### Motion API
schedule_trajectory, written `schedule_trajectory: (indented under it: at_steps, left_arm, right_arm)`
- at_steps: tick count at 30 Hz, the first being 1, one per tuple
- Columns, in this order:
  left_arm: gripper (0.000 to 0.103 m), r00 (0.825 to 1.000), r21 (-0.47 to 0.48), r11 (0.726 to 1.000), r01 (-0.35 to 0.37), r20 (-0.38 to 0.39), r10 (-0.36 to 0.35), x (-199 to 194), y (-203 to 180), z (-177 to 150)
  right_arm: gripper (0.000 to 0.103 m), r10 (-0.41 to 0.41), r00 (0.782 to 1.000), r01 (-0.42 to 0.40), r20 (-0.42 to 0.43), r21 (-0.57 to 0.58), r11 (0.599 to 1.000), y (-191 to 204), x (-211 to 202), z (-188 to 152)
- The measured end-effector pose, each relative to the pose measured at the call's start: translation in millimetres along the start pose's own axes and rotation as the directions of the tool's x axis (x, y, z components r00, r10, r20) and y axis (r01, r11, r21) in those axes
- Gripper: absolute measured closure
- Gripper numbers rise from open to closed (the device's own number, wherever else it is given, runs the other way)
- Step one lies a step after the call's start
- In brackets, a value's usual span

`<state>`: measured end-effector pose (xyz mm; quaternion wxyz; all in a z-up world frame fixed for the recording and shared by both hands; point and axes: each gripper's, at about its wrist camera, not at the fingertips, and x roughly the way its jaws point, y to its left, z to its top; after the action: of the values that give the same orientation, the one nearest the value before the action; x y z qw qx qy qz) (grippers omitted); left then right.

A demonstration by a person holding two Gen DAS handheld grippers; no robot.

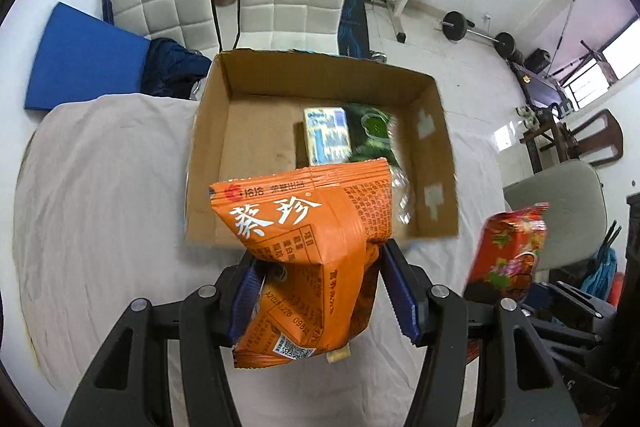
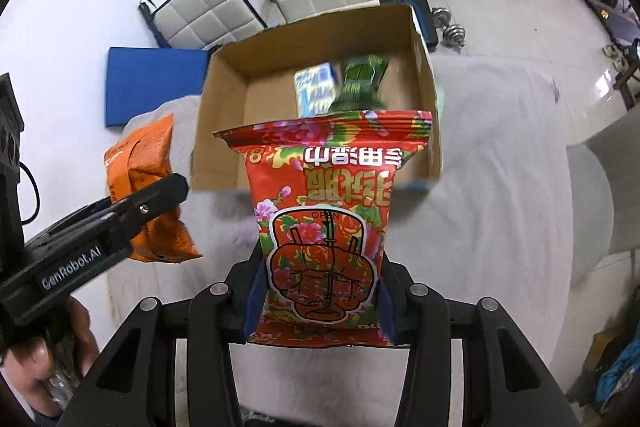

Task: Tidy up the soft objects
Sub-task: 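Lift both bags into the box and open both grippers to drop them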

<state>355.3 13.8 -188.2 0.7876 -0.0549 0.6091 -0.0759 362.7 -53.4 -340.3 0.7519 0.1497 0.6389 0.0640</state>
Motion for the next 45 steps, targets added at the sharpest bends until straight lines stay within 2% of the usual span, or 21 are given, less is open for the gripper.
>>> schedule_trajectory:
  at_steps: [3,8,12,15,18,22,28,32,35,37,40,45]
  left_arm:
    - [0.048,0.998,-0.004,1.0,-0.016,-0.056,0.015,29.6,12.6,34.4]
    - [0.048,0.985,-0.035,0.999,-0.03,-0.171,0.023,90.7,34.6,81.8]
    - [0.048,0.967,-0.05,0.998,-0.043,-0.254,0.029,143.4,46.8,108.9]
    - [0.048,0.951,-0.035,0.996,-0.083,-0.302,0.069,180.8,50.1,124.4]
    - [0.048,0.937,-0.007,0.992,-0.128,-0.33,0.118,211.9,50.3,137.6]
    - [0.048,0.925,0.008,0.993,-0.122,-0.361,0.116,240.5,45.2,147.6]
    - [0.048,0.926,-0.019,0.997,-0.074,-0.372,0.062,252.3,38.6,156.0]
    - [0.047,0.925,0.002,0.995,-0.097,-0.369,0.091,250.3,38.8,159.4]
    - [0.047,0.924,-0.033,0.996,-0.087,-0.376,0.068,242.1,43.8,156.7]
    - [0.041,0.923,-0.046,0.996,-0.083,-0.381,0.059,237.5,43.0,158.1]
    - [0.031,0.928,-0.041,0.996,-0.079,-0.367,0.059,224.3,44.0,160.7]
    - [0.025,0.946,-0.026,0.997,-0.073,-0.318,0.061,196.1,44.8,152.8]
  right_arm:
    - [0.055,-0.04,0.999,0.04,-0.014,0.011,0.999,-5.1,20.9,32.5]
    - [0.055,-0.102,0.99,0.106,-0.098,0.036,0.994,-16.6,76.7,73.5]
    - [0.055,-0.139,0.977,0.146,-0.16,0.036,0.989,-20.8,116.4,88.2]
    - [0.055,-0.163,0.966,0.171,-0.202,0.021,0.985,-22.9,144.5,94.1]
    - [0.055,-0.188,0.954,0.196,-0.233,0.014,0.981,-26.0,164.7,96.4]
    - [0.055,-0.21,0.939,0.22,-0.271,0.008,0.975,-30.0,184.7,98.7]
    - [0.055,-0.212,0.923,0.224,-0.322,0.002,0.975,-33.3,205.3,100.7]
    - [0.054,-0.225,0.911,0.234,-0.345,-0.016,0.972,-29.8,214.5,102.6]
    - [0.054,-0.213,0.905,0.229,-0.369,0.0,0.973,-31.3,221.6,103.7]
    - [0.051,-0.204,0.906,0.225,-0.37,0.015,0.974,-33.9,221.8,103.1]
    - [0.036,-0.179,0.921,0.207,-0.345,0.046,0.977,-39.3,211.7,105.5]
    - [0.032,-0.169,0.937,0.191,-0.306,0.041,0.981,-32.1,193.5,109.5]
